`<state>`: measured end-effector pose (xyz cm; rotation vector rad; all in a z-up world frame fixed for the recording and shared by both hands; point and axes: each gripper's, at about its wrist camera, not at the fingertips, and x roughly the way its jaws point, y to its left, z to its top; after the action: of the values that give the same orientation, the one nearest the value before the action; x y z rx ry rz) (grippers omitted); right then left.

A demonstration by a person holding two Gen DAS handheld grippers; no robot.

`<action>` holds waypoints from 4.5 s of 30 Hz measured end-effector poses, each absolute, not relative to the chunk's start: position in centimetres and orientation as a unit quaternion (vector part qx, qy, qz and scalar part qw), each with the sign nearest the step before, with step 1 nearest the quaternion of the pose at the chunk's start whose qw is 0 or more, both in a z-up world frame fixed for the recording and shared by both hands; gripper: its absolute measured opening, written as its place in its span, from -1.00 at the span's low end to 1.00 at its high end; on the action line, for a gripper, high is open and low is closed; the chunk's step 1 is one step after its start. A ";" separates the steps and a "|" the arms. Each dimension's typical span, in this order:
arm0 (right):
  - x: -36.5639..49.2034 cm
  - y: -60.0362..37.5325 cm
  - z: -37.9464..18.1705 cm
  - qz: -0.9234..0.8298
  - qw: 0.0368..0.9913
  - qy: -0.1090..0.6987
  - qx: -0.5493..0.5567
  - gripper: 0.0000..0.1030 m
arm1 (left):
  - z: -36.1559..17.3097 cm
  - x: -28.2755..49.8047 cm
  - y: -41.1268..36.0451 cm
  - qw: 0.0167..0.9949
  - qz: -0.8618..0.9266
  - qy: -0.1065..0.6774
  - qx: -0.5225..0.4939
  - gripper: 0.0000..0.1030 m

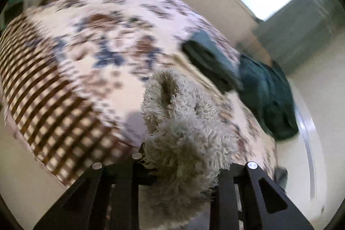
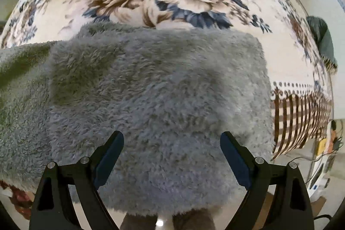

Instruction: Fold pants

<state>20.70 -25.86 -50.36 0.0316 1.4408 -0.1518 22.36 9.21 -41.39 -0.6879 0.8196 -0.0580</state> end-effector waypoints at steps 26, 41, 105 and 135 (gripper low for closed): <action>14.2 -62.9 -49.9 -0.198 0.708 0.613 0.289 0.80 | -49.0 23.4 -33.9 0.738 -0.243 0.621 -0.099 -0.50; 23.2 -53.5 -47.5 0.059 0.728 0.599 0.329 0.89 | -41.3 25.7 -21.1 0.787 -0.111 0.586 -0.157 0.50; 29.5 -60.7 -55.1 0.002 0.656 0.649 0.385 0.30 | -53.6 35.0 -16.4 0.732 -0.092 0.648 -0.187 0.63; 11.8 -58.8 -60.6 -0.056 0.564 0.704 0.428 -0.77 | -53.1 32.5 -17.6 0.725 -0.121 0.654 -0.180 0.62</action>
<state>11.79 -58.80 -60.57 1.0072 1.6568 -0.1314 32.48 -17.63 -53.12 -0.3963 1.4429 -0.2661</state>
